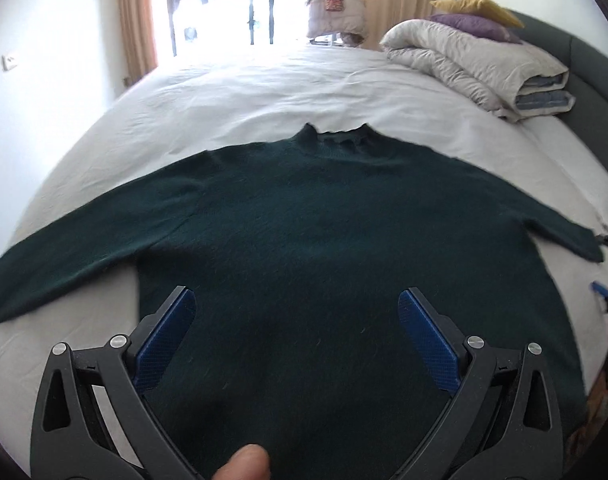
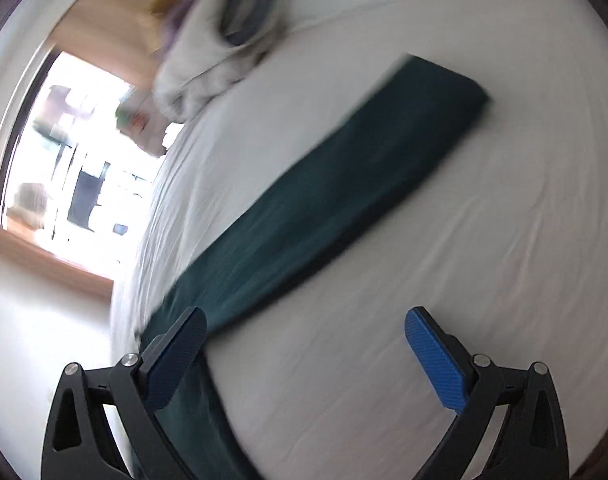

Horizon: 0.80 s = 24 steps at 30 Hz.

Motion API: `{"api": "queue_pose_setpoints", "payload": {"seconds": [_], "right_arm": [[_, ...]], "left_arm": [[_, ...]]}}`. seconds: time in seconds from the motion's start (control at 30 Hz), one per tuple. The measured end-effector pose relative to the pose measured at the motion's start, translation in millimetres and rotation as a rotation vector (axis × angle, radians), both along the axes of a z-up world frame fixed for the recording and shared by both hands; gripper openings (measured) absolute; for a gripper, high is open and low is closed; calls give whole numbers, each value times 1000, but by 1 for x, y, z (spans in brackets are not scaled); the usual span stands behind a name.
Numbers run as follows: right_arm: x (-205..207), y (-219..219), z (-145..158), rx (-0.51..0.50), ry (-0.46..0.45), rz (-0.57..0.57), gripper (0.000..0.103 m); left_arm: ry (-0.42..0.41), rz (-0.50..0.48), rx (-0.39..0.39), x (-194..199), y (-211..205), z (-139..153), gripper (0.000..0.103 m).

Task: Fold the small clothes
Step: 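Grasp the sweater sleeve with the right gripper and fold it across the body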

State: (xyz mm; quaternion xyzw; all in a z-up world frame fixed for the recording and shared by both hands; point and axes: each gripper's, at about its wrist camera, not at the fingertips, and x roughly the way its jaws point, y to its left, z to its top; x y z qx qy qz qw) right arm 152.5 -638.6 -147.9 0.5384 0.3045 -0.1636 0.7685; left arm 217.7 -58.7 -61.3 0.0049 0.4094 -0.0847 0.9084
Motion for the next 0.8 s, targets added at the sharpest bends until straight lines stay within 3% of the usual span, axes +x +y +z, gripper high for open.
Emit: {"api": "queue_pose_setpoints", "payload": {"seconds": [0.07, 0.2, 0.33, 0.47, 0.5, 0.6, 0.7, 0.8], "right_arm": [[5, -17, -6, 45, -34, -39, 100], [27, -40, -11, 82, -71, -80, 99], [47, -51, -16, 93, -88, -114, 95], [55, -64, -21, 106, -87, -152, 56], [56, -65, -21, 95, -70, -163, 43], [64, -60, -12, 6, -7, -161, 20], [85, -36, 15, -123, 19, -116, 11], [131, 23, 59, -323, 20, 49, 10]], "left_arm": [[7, -31, -33, 9, -1, -3, 103], [-18, -63, -12, 14, -11, -9, 103], [51, -116, -31, 18, -17, -23, 103], [58, -91, -93, 26, -5, -31, 103], [53, -88, -100, 26, -1, -32, 103], [52, -85, -117, 28, 9, -35, 103], [66, -69, -155, 36, 21, -41, 103], [70, -46, -235, 40, 38, -42, 103]]}}
